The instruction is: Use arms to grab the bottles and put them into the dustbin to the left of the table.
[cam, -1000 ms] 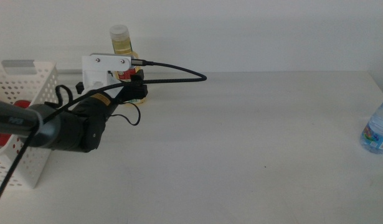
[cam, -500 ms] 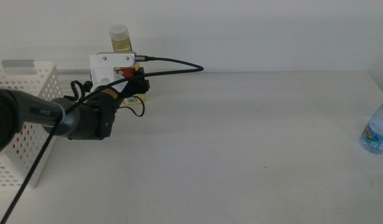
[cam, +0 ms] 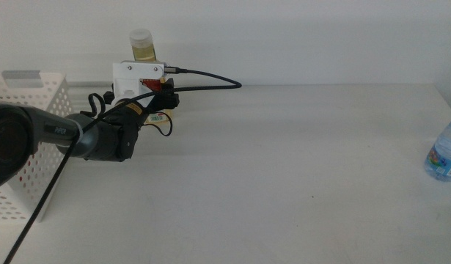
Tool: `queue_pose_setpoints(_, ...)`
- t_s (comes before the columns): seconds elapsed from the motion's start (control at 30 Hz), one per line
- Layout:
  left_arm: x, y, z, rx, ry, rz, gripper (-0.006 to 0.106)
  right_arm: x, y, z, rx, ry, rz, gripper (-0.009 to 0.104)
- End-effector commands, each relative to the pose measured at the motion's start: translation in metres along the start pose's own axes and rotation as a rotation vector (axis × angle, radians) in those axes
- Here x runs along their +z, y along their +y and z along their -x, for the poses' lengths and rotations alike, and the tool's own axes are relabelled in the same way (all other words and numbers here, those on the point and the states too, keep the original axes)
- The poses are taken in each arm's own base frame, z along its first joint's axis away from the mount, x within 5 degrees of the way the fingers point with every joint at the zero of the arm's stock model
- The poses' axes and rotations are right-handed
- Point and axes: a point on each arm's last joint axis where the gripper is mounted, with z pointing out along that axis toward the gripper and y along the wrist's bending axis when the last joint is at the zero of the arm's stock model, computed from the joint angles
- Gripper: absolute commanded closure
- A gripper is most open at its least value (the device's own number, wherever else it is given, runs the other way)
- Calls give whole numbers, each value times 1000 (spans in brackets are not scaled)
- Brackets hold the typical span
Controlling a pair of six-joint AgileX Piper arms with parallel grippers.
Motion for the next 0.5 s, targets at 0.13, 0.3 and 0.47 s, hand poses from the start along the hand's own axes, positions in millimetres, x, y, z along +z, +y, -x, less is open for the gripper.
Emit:
queue_pose_setpoints(0.13,-1,2,43,-37,-166,14,31,-3,0,10,-21,-106,-7,16)
queue_pose_setpoints(0.3,-2,8,42,-54,-155,45,74,-3,0,10,-21,-106,-7,16)
queue_pose_setpoints(0.47,-10,7,55,-13,-147,45,105,-3,0,10,-21,-106,-7,16)
